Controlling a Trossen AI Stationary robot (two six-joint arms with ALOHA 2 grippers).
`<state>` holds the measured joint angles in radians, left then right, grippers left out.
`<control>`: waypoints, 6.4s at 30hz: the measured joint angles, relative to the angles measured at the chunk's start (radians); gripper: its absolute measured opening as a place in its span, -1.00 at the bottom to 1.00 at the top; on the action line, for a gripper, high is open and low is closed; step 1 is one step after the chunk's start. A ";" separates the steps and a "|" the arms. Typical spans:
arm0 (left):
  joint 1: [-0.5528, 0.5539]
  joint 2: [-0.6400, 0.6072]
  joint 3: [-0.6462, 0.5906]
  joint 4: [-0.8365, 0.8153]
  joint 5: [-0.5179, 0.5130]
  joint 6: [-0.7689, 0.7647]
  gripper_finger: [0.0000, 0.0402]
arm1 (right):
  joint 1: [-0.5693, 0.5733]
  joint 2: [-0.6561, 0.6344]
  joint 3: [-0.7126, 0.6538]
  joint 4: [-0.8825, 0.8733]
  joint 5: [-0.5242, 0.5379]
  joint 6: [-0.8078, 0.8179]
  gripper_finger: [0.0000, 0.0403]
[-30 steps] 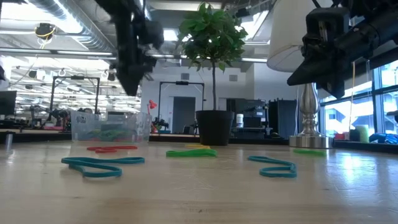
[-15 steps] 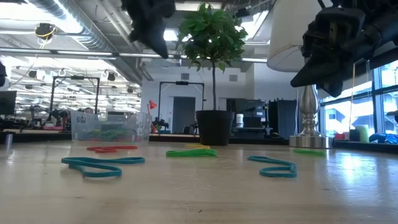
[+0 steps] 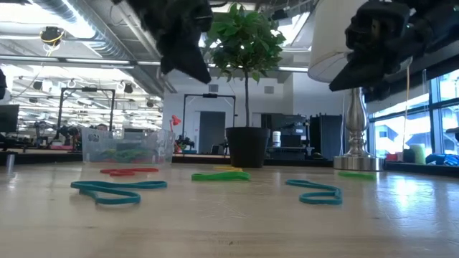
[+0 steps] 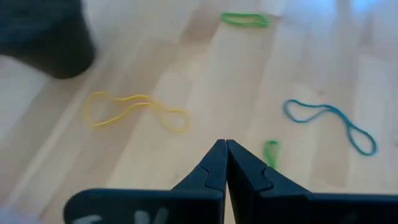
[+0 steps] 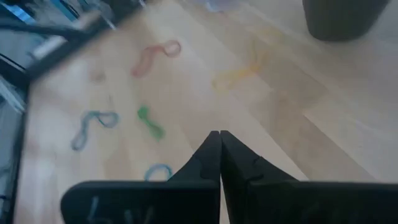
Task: Pick and place rubber bands into bin
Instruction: Put the green rubber band into the transparent bin
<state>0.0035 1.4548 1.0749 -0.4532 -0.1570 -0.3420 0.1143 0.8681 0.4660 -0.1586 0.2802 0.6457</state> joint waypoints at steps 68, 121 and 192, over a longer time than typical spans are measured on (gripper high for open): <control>0.025 -0.015 -0.137 0.854 -0.032 0.116 -0.23 | 0.027 0.247 0.346 0.129 0.076 -0.217 -0.99; -0.009 -0.014 -0.137 0.956 -0.032 0.145 -0.23 | 0.023 0.352 0.348 0.401 0.033 -0.421 -0.99; 0.826 -0.074 -0.137 -0.491 0.017 0.241 -0.74 | 0.002 0.352 0.348 0.222 0.041 -0.019 -0.48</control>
<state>0.8291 1.3813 0.9382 -0.9438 -0.1402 -0.1005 0.1162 1.2198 0.8143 0.0631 0.3214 0.6266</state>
